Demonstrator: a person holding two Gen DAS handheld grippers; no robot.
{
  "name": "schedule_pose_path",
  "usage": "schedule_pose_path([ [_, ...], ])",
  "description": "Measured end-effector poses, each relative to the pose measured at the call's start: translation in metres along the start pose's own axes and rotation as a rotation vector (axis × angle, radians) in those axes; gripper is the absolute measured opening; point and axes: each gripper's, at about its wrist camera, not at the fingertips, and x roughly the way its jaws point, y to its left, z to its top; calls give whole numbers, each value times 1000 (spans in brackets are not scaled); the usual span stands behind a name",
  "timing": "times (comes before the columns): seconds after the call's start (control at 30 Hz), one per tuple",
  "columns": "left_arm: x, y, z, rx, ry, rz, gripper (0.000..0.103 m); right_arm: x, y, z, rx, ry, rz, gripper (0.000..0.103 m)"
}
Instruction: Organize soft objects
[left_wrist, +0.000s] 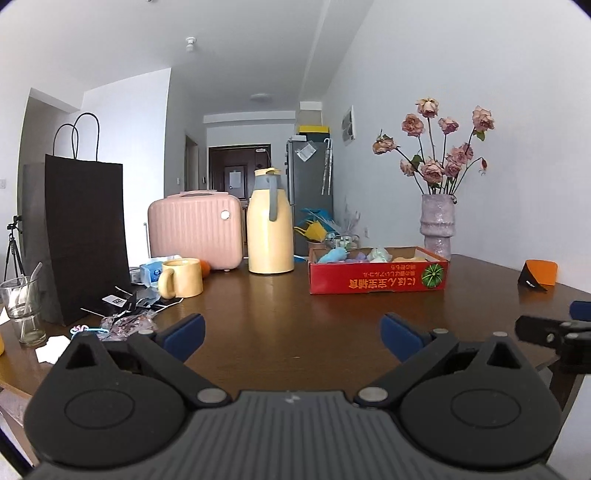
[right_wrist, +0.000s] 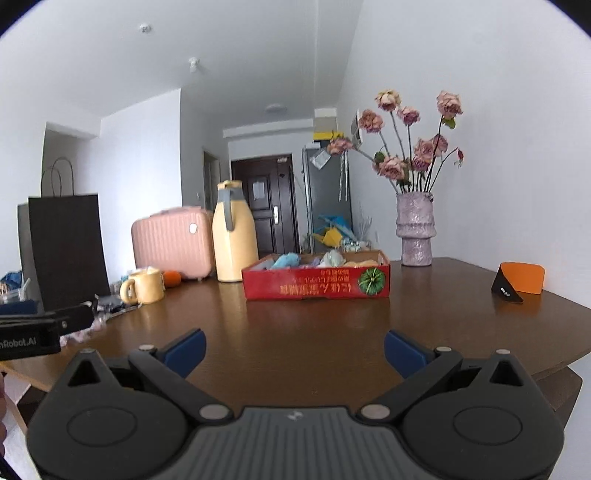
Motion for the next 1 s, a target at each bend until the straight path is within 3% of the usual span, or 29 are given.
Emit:
schedule_pose_path([
  [0.4, 0, 1, 0, 7, -2, -7, 103, 7, 2, 2, -1, 13, 38, 103],
  [1.0, 4, 3, -3, 16, 9, -20, 103, 7, -2, 0, 16, 2, 28, 103],
])
